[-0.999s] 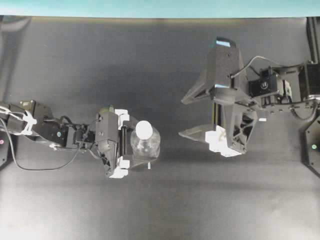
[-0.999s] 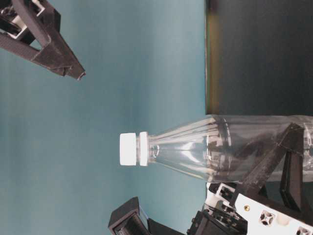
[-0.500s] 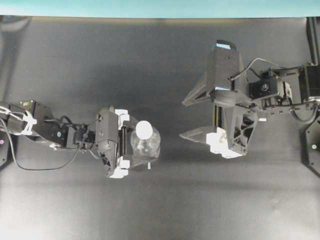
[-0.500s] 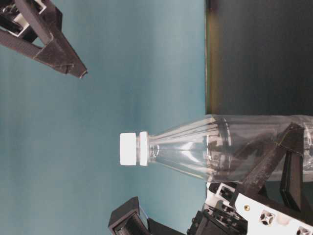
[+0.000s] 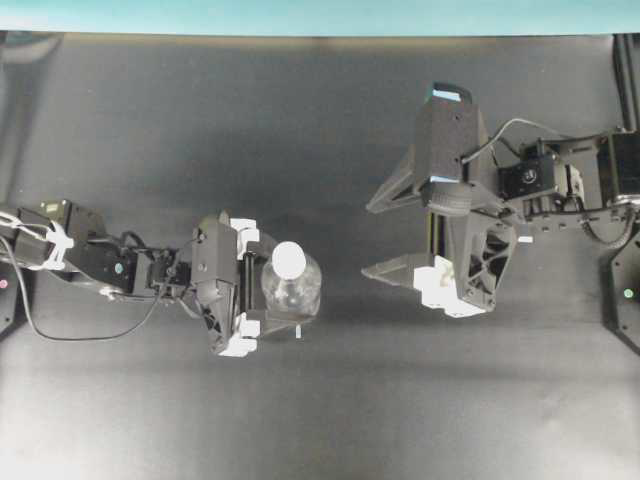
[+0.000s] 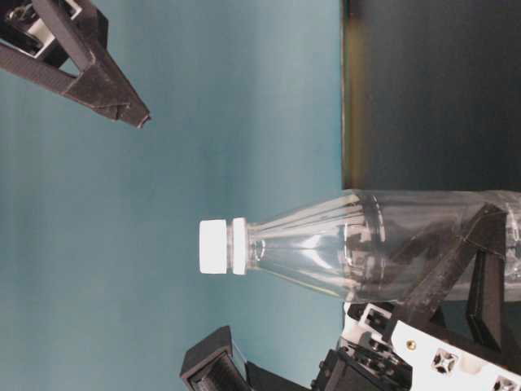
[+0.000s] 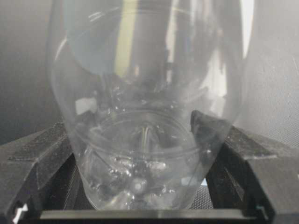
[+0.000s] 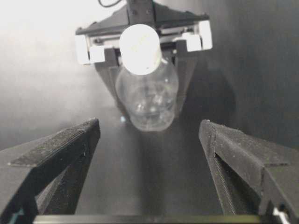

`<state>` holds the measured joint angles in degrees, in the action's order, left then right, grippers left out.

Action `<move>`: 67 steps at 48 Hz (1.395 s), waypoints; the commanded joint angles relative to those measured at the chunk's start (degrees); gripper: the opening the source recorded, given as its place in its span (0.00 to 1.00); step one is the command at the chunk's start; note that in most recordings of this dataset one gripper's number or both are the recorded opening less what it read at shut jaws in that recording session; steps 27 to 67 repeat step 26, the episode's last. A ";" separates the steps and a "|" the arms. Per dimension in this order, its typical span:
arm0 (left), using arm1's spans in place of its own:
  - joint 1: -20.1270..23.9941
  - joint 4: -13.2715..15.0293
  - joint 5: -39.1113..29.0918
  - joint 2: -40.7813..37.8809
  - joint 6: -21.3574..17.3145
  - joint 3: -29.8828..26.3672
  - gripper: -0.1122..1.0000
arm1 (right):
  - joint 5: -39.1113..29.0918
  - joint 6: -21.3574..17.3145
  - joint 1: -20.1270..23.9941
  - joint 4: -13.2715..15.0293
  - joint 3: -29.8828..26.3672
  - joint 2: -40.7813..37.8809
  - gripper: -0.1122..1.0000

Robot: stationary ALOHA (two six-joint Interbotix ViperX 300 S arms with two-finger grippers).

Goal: Open the bottle cap by holding the bottle with the left arm and twisting the cap with the right arm.

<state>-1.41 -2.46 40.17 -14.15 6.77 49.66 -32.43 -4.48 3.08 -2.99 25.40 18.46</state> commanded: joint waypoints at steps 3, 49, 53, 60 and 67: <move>-0.18 -0.18 -0.18 -0.09 0.18 -0.53 0.84 | 0.44 -0.35 0.00 -0.09 -0.44 0.62 0.84; -0.26 -0.18 -0.18 -0.09 0.18 -0.53 0.84 | 0.44 -0.44 0.00 -0.09 0.00 0.62 0.84; -0.26 -0.18 -0.18 -0.09 0.18 -0.53 0.84 | 0.44 -0.44 0.00 -0.09 0.00 0.62 0.84; -0.26 -0.18 -0.18 -0.09 0.18 -0.53 0.84 | 0.44 -0.44 0.00 -0.09 0.00 0.62 0.84; -0.26 -0.18 -0.18 -0.09 0.18 -0.53 0.84 | 0.44 -0.44 0.00 -0.09 0.00 0.62 0.84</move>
